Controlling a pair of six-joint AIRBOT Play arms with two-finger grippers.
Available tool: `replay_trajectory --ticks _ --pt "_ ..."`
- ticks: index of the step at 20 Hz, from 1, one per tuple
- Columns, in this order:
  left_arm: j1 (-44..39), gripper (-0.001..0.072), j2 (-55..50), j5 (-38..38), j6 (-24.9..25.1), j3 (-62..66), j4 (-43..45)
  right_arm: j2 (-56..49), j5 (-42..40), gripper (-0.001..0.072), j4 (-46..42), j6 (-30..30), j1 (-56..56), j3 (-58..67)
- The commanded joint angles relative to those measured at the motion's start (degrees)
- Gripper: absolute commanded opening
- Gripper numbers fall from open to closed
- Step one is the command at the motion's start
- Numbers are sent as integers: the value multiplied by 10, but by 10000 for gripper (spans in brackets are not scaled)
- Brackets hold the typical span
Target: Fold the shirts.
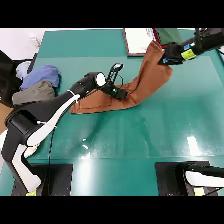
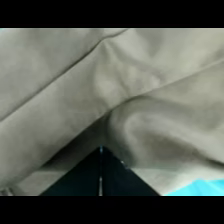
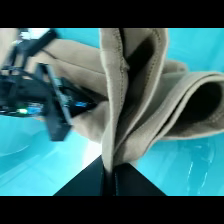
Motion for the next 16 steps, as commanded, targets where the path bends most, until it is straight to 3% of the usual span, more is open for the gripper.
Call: replay_trajectory --ticks 1,7,10,16 --pt "6 26 1 -3 4 2 3 -19 1 15 4 24 37 32" --pt "101 26 91 -26 4 2 23 -58 -52 15 42 48 83 51" --pt "177 26 169 -47 4 2 73 -88 -124 15 93 47 128 51" --pt "297 27 303 -69 4 2 143 -192 -332 17 93 47 288 51"
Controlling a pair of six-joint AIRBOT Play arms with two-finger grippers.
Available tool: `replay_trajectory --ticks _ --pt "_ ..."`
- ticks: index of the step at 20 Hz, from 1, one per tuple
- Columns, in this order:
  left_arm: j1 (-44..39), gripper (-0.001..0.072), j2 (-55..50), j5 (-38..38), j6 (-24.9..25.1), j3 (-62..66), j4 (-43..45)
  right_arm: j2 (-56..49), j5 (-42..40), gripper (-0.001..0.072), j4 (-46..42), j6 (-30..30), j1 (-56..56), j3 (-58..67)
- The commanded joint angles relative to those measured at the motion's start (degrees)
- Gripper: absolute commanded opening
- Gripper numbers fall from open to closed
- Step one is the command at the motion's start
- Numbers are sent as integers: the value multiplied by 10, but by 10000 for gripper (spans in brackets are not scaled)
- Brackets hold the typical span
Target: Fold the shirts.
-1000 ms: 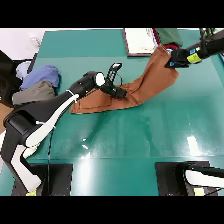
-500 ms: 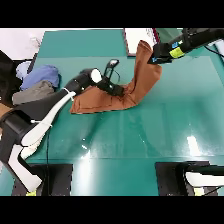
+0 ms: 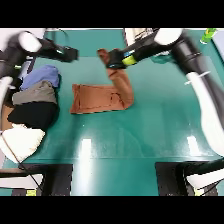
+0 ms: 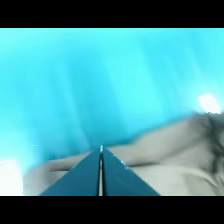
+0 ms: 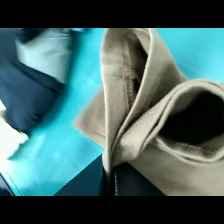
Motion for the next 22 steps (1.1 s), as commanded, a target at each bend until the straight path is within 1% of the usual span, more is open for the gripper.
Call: replay_trajectory --ticks 1,2,3,4,5,6,7,10,11,13,15,16,17,18,19,20,22 --pt "61 27 73 -11 0 0 35 -73 -174 17 8 1 96 1" --pt "68 27 86 -12 0 0 35 -96 -219 21 14 0 119 1" --pt "71 27 96 -15 0 0 36 -122 -266 125 26 0 141 1" --pt "71 27 102 -18 0 0 41 -144 -310 287 40 -14 161 1" --pt "71 27 107 -24 0 0 41 -161 -334 354 41 -17 174 7" --pt "71 27 108 -33 0 0 41 -175 -325 376 35 -20 179 24" --pt "71 27 108 -43 0 0 42 -181 -290 379 20 -20 175 43" --pt "71 27 108 -77 6 0 46 -154 -164 378 -79 -19 134 62" --pt "71 27 108 -84 6 0 46 -132 -128 377 -124 -19 113 48" --pt "71 27 108 -94 7 0 46 -80 -66 377 -179 -16 65 -5" --pt "71 27 108 -101 7 0 45 -30 -3 378 -200 -6 10 -71" --pt "71 27 108 -101 7 0 45 -10 19 393 -205 3 -18 -105" --pt "71 27 108 -101 6 0 43 8 32 570 -202 11 -47 -141" --pt "71 27 108 -99 6 0 40 18 40 682 -202 33 -73 -172" --pt "70 27 107 -99 6 0 39 21 49 703 -197 56 -92 -195" --pt "70 27 107 -99 6 0 30 19 49 702 -172 64 -107 -215" --pt "70 27 107 -99 6 -3 24 1 33 698 -100 64 -125 -243"
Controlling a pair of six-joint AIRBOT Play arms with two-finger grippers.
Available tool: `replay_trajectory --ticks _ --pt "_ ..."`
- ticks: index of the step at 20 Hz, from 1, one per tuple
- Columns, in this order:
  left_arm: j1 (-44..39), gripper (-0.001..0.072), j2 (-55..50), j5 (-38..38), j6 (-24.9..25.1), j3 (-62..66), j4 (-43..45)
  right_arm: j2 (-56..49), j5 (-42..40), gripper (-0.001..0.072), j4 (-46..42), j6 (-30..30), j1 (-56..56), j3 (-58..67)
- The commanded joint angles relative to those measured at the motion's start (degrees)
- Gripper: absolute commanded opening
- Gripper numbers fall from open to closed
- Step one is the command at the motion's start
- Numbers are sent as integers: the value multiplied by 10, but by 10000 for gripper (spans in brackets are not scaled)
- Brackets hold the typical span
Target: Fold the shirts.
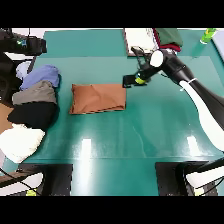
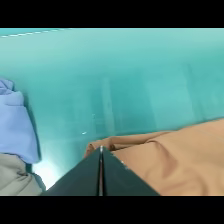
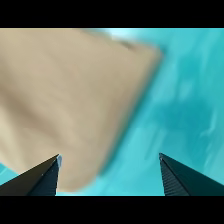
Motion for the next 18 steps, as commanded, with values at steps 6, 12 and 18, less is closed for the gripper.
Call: replay_trajectory --ticks 6,12,18 --pt "0 27 -1 -18 0 -3 -12 -63 -74 697 137 19 -1 -59" --pt "0 27 -1 -26 0 -3 -11 -137 -50 553 150 15 35 2" --pt "-2 26 -1 -48 11 -3 -12 -147 -9 16 11 26 56 108"
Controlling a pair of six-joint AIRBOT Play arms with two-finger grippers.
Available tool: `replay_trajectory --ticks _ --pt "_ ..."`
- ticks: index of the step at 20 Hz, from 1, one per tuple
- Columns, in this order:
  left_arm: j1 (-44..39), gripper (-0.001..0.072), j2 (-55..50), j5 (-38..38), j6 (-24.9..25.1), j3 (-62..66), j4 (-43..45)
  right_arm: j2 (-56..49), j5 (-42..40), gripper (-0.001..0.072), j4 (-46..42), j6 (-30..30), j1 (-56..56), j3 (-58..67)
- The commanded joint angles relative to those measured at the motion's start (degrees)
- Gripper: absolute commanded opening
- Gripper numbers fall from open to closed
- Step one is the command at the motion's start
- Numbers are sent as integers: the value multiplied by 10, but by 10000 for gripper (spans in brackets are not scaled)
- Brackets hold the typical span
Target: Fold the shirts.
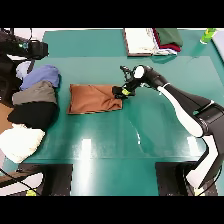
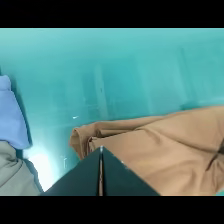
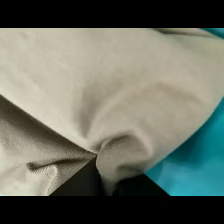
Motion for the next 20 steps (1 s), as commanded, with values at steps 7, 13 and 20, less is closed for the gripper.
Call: replay_trajectory --ticks 7,13,20 --pt "-114 26 0 -10 23 0 5 110 137 16 -247 4 -120 75" --pt "-161 26 0 -10 22 0 4 250 131 16 -260 -18 -362 -61" --pt "-161 26 0 21 21 0 4 370 73 15 -260 -24 -684 -201"
